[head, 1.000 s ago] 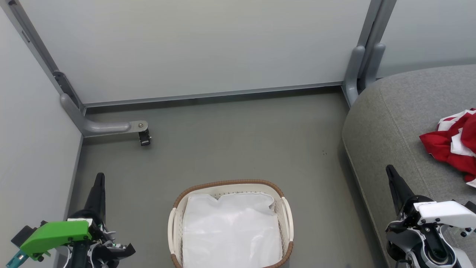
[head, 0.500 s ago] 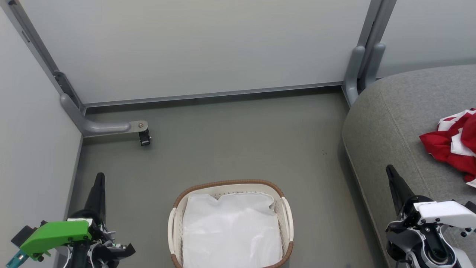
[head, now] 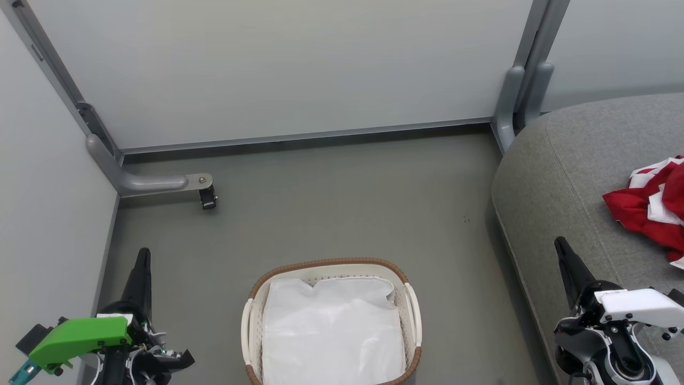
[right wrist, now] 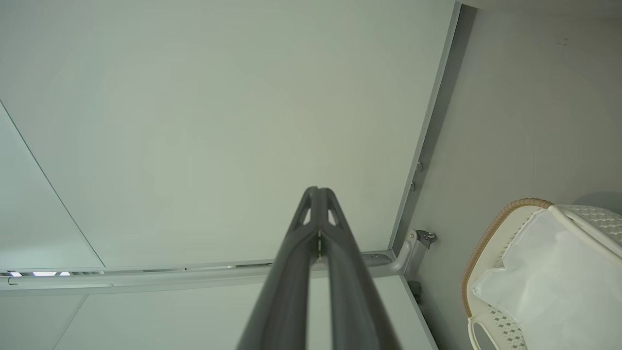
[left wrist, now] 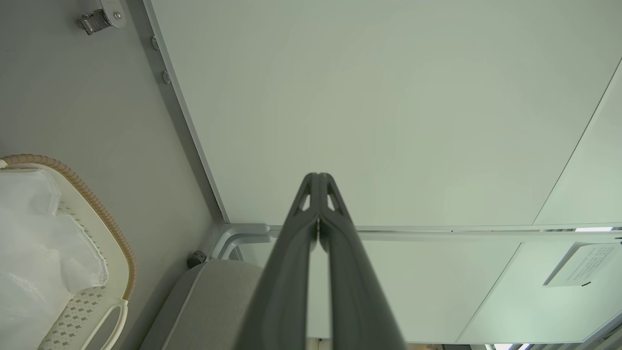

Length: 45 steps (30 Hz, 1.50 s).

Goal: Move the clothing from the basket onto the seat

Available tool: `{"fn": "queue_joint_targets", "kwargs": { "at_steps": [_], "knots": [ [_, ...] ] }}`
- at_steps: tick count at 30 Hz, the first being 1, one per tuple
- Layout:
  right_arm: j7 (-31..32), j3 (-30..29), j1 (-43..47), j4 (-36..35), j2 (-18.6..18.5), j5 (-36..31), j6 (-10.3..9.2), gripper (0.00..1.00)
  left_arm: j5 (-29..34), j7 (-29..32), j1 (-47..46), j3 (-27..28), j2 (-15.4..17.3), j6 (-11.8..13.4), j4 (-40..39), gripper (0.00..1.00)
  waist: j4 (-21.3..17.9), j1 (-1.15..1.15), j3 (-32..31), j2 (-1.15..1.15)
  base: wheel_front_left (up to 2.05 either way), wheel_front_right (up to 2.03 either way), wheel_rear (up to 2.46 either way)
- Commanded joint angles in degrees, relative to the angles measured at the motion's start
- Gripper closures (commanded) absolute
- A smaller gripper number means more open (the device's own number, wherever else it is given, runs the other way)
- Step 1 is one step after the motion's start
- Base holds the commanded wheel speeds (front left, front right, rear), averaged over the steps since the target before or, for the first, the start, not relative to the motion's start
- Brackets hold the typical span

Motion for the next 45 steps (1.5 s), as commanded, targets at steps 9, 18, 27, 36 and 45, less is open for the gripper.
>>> {"fn": "queue_joint_targets", "kwargs": {
  "at_steps": [9,18,27,36,45],
  "knots": [
    [0.08,-0.09,0.61,-0.2,-0.34,0.22,-0.04,1.0,-0.16,0.23,-0.58,0.12,0.35,-0.29,-0.02,1.0,0.0,0.0,0.0,0.0,0.0,0.0,0.0],
    [0.08,-0.09,0.61,-0.2,-0.34,0.22,-0.04,1.0,-0.16,0.23,-0.58,0.11,0.35,-0.29,-0.03,1.0,0.0,0.0,0.0,0.0,0.0,0.0,0.0],
    [0.08,-0.09,0.61,-0.19,-0.34,0.22,-0.04,1.0,-0.16,0.23,-0.58,0.11,0.35,-0.29,-0.03,1.0,0.0,0.0,0.0,0.0,0.0,0.0,0.0],
    [0.07,-0.08,0.61,-0.19,-0.34,0.22,-0.04,1.0,-0.17,0.23,-0.58,0.11,0.36,-0.29,-0.03,1.0,0.0,0.0,0.0,0.0,0.0,0.0,0.0],
    [0.08,-0.08,0.61,-0.19,-0.34,0.22,-0.04,1.0,-0.17,0.23,-0.58,0.11,0.36,-0.29,-0.03,1.0,0.0,0.0,0.0,0.0,0.0,0.0,0.0]
  ]
}}
